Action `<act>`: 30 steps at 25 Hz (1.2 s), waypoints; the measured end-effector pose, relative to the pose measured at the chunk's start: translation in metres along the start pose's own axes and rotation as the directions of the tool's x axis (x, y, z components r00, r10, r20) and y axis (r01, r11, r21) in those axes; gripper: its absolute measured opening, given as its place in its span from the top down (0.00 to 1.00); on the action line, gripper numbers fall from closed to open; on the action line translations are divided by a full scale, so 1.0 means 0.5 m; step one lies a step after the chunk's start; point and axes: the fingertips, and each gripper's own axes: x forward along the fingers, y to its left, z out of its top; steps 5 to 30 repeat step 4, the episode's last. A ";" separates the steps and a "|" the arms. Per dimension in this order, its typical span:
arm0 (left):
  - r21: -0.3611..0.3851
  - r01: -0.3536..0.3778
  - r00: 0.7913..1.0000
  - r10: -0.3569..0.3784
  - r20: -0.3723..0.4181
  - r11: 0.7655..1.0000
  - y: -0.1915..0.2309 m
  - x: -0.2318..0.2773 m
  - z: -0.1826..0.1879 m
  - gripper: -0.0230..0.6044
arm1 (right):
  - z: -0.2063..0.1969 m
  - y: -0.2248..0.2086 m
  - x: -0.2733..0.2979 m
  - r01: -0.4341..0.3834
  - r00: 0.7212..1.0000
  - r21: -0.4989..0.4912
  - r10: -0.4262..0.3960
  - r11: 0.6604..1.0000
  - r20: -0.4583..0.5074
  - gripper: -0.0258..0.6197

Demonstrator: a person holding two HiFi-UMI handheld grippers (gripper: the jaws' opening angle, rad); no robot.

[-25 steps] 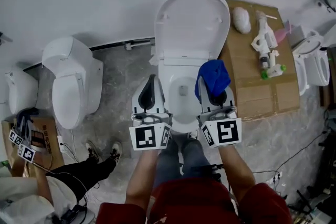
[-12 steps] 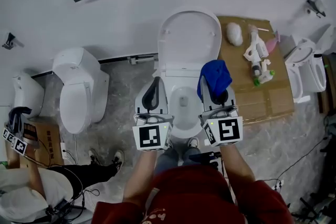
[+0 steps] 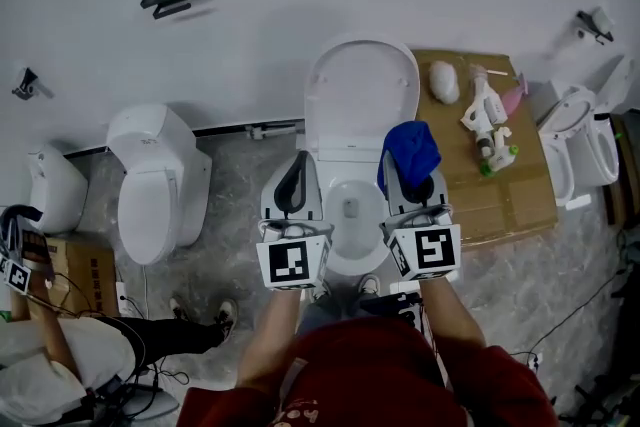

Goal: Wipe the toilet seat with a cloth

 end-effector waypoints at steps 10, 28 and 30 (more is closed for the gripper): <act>-0.013 -0.005 1.000 0.005 -0.003 1.000 0.010 -0.008 0.008 0.94 | 0.001 0.015 0.003 -0.001 1.000 -0.011 0.001 1.000 0.002 0.87; -0.013 -0.005 1.000 0.005 -0.003 1.000 0.010 -0.008 0.008 0.94 | 0.001 0.015 0.003 -0.001 1.000 -0.011 0.001 1.000 0.002 0.87; -0.013 -0.005 1.000 0.005 -0.003 1.000 0.010 -0.008 0.008 0.94 | 0.001 0.015 0.003 -0.001 1.000 -0.011 0.001 1.000 0.002 0.87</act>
